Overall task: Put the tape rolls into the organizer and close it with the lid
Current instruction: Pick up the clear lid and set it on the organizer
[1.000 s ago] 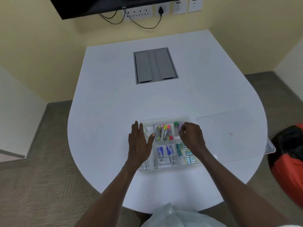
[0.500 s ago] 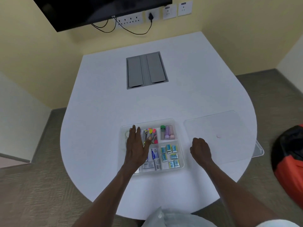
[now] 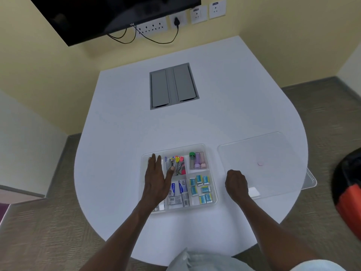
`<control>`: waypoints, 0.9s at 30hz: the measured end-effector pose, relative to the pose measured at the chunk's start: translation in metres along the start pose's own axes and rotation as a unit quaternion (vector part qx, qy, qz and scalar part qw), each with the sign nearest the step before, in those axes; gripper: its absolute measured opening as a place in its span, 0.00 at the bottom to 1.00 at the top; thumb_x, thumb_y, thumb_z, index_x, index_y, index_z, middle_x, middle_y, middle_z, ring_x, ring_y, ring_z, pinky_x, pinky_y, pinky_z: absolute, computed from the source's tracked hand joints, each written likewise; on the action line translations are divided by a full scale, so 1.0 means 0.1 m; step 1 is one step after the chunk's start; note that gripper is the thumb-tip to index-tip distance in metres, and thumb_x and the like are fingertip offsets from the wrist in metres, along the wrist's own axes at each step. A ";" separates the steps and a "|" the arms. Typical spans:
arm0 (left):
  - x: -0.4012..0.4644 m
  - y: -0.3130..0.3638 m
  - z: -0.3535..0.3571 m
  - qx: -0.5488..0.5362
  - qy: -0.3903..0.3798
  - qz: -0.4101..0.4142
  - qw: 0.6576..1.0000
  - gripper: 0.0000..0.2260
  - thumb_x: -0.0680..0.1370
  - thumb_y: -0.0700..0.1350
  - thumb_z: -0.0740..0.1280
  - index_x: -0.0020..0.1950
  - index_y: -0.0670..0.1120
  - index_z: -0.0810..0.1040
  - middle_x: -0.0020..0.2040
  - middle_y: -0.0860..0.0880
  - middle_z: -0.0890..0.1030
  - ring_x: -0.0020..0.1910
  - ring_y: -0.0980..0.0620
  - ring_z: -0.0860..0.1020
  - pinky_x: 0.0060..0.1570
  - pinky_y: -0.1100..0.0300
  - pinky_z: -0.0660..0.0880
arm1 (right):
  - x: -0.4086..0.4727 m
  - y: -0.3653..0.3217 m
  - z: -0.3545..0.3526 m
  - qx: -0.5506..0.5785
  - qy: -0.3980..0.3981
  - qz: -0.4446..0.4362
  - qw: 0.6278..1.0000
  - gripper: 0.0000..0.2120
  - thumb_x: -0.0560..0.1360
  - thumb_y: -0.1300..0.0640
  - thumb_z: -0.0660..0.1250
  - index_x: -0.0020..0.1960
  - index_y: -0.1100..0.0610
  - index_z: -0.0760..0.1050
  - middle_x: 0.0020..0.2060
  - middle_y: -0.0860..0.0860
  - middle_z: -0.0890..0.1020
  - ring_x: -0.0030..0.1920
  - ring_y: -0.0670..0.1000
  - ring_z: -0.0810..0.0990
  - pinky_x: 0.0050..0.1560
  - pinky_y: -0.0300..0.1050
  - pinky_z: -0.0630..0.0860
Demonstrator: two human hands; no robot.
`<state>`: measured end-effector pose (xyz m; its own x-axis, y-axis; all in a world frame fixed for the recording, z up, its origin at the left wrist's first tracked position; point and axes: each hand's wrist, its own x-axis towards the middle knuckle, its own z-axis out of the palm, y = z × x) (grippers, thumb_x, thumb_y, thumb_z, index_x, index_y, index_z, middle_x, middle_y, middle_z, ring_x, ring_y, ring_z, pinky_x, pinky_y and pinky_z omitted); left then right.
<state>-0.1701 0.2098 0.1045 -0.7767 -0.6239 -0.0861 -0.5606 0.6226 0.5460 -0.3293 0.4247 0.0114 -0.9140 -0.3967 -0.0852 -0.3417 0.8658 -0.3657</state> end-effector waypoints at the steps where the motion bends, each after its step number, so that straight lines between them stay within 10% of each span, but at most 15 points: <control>1: 0.00 0.00 -0.01 0.001 0.001 0.001 1.000 0.34 0.81 0.59 0.55 0.81 0.42 0.53 0.83 0.44 0.50 0.83 0.48 0.47 0.81 0.53 0.47 | 0.01 0.00 0.01 -0.007 0.003 0.003 1.000 0.10 0.66 0.69 0.60 0.28 0.59 0.69 0.22 0.53 0.72 0.21 0.54 0.73 0.22 0.39 0.69; 13: -0.04 -0.08 -0.06 -0.038 -0.024 -0.001 0.999 0.31 0.83 0.56 0.56 0.81 0.42 0.54 0.83 0.45 0.50 0.83 0.49 0.47 0.81 0.53 0.47 | 0.06 -0.29 -0.29 -0.018 -0.026 0.084 0.996 0.12 0.58 0.68 0.73 0.37 0.61 0.72 0.24 0.52 0.73 0.22 0.51 0.75 0.23 0.37 0.71; 27: 0.11 -0.05 -0.23 -0.111 -0.021 0.031 0.993 0.30 0.83 0.56 0.56 0.81 0.44 0.54 0.83 0.48 0.50 0.83 0.52 0.47 0.81 0.54 0.47 | 0.11 -0.74 -0.99 -0.132 0.156 0.027 0.979 0.15 0.60 0.74 0.70 0.43 0.62 0.73 0.26 0.54 0.73 0.21 0.53 0.72 0.25 0.38 0.58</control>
<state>-0.1688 0.1890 0.1197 -0.8218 -0.5642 -0.0796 -0.4379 0.5360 0.7218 -0.3356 0.3867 0.1288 -0.9404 -0.2721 0.2040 -0.2986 0.9478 -0.1121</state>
